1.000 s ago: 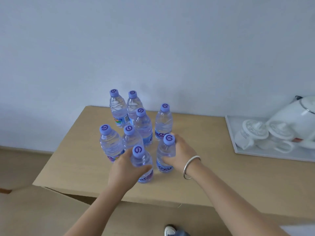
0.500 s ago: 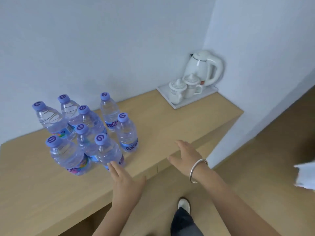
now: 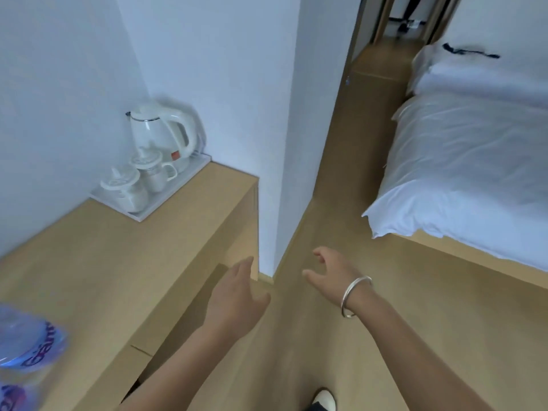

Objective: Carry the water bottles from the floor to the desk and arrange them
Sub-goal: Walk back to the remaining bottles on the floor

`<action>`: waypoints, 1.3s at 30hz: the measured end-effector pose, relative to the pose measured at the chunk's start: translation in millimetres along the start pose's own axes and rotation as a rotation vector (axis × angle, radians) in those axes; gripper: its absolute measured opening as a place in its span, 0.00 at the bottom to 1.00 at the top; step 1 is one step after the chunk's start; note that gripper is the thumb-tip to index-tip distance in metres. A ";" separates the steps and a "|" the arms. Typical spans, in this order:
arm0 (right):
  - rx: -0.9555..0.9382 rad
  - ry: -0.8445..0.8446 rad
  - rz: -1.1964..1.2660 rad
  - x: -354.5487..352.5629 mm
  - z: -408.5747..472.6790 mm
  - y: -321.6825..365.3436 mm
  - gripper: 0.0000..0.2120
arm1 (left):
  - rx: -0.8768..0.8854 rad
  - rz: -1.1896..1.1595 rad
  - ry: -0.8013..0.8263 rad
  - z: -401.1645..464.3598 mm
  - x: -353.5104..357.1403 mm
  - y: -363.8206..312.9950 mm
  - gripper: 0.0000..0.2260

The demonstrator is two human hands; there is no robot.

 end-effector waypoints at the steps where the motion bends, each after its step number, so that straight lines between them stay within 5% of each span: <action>1: 0.021 -0.014 -0.003 -12.9 8.3 -13.5 0.26 | 0.049 0.045 0.018 16.7 6.2 -14.3 0.33; 16: 0.196 -0.231 -0.022 -203.0 137.9 -163.5 0.25 | 0.364 0.180 0.104 248.7 106.9 -198.1 0.25; 39: 0.252 -0.337 0.033 -384.3 449.5 -143.5 0.24 | 0.507 0.188 0.150 643.6 130.8 -281.3 0.21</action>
Point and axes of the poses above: each hand's wrist, its own z-axis towards the middle knuckle, its own x-axis out of the palm, y = z × x, the point moved 6 cm from there along z, towards the middle knuckle, and after that the axes turned 15 degrees about x, right-handed, at the moved point
